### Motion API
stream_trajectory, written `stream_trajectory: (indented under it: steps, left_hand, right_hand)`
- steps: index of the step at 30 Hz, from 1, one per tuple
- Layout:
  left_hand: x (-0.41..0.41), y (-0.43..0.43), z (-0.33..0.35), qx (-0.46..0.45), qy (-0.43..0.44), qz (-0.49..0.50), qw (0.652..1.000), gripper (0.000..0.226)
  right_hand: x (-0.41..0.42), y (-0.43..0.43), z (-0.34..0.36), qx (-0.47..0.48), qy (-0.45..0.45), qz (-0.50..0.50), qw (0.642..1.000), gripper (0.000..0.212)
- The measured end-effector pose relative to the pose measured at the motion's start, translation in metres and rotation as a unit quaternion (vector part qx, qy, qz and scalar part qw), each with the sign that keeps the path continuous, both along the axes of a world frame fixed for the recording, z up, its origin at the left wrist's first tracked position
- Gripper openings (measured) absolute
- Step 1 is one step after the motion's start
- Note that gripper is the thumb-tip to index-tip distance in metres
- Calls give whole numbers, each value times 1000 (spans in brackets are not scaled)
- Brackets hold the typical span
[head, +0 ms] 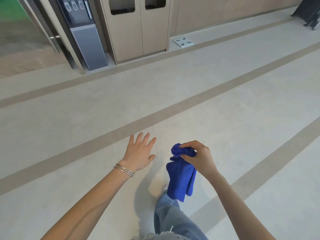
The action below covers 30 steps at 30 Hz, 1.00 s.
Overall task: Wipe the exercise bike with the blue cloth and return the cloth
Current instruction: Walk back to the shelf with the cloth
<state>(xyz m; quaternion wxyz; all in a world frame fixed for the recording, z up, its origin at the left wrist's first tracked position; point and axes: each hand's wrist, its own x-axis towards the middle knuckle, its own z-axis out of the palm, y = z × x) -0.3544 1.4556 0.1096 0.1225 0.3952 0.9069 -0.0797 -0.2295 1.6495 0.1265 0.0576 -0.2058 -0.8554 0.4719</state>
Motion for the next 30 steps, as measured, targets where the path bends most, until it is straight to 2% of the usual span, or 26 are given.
stream_trajectory:
  steps: [8,18,30]
  left_hand:
    - [-95,86,17,31,34,23,999,67]
    - [-183,133,9,29,38,40,998,67]
    - [-368,189,17,52,38,13,998,67]
  right_hand:
    - [-109,88,22,22,16,28,999,35]
    - [-198,144,16,49,-2,72,996,32]
    - [-370,190,27,36,15,28,999,32]
